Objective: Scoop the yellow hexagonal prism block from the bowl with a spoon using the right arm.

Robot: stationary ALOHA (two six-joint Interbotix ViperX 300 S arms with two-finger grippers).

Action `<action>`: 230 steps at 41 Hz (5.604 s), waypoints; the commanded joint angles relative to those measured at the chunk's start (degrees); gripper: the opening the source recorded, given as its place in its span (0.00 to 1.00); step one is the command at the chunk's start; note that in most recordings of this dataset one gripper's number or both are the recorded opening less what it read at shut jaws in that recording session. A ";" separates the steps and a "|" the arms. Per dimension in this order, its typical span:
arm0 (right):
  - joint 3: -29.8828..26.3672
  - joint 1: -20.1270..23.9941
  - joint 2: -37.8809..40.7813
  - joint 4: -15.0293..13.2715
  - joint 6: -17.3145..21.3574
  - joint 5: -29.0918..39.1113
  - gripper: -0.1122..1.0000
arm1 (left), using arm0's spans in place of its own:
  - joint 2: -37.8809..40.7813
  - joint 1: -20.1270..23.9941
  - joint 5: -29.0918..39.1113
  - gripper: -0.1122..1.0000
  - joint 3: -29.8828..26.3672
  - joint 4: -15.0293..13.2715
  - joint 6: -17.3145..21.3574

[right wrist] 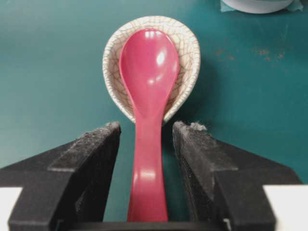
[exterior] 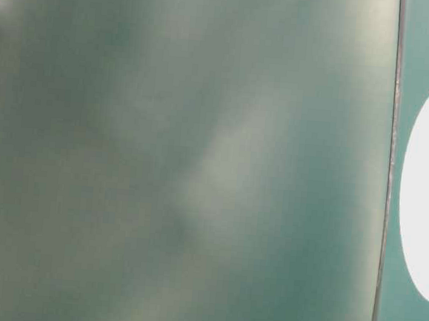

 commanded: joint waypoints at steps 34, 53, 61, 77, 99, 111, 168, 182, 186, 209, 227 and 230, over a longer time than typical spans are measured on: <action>-0.26 0.18 -2.11 0.70 0.00 0.09 0.32 | 0.70 0.00 0.26 0.09 -0.88 0.09 0.00; -0.97 -1.93 -16.08 0.70 -3.25 11.51 0.32 | 0.62 -0.09 2.11 0.09 -0.97 0.09 -0.18; -3.43 -6.24 -24.26 0.70 -8.00 22.59 0.32 | 0.44 -0.09 2.11 0.09 -0.97 0.09 -0.18; -14.15 -20.21 -35.24 0.53 -19.42 51.94 0.32 | 0.35 0.00 2.81 0.09 -0.97 0.09 -0.18; -30.41 -32.87 -35.42 -0.26 -22.94 86.57 0.32 | 0.70 0.00 3.16 0.09 -0.97 0.09 -0.35; -37.97 -37.35 -33.57 -0.26 -22.15 100.90 0.32 | 0.70 0.00 3.16 0.09 -0.88 0.09 -0.18; -59.77 -38.23 -12.57 -7.65 -16.52 128.06 0.32 | 0.70 0.00 3.08 0.09 -0.88 0.09 -0.18; -59.77 -38.23 -10.37 -7.65 -16.61 125.60 0.32 | 0.70 0.00 3.08 0.09 -0.88 0.09 -0.26; -59.77 -38.23 -9.93 -7.65 -16.70 125.51 0.32 | 0.79 -0.09 3.16 0.09 -0.88 0.09 -0.26; -59.77 -38.23 -7.73 -7.73 -17.93 120.15 0.32 | 0.70 0.00 3.16 0.09 -0.88 0.09 -0.18; -59.59 -37.35 -7.56 -7.73 -18.11 114.70 0.32 | 0.70 0.00 3.16 0.09 -0.88 0.09 -0.26; -59.59 -37.00 -7.56 -7.73 -18.11 113.73 0.32 | 0.70 -0.09 3.16 0.09 -0.88 0.09 -0.26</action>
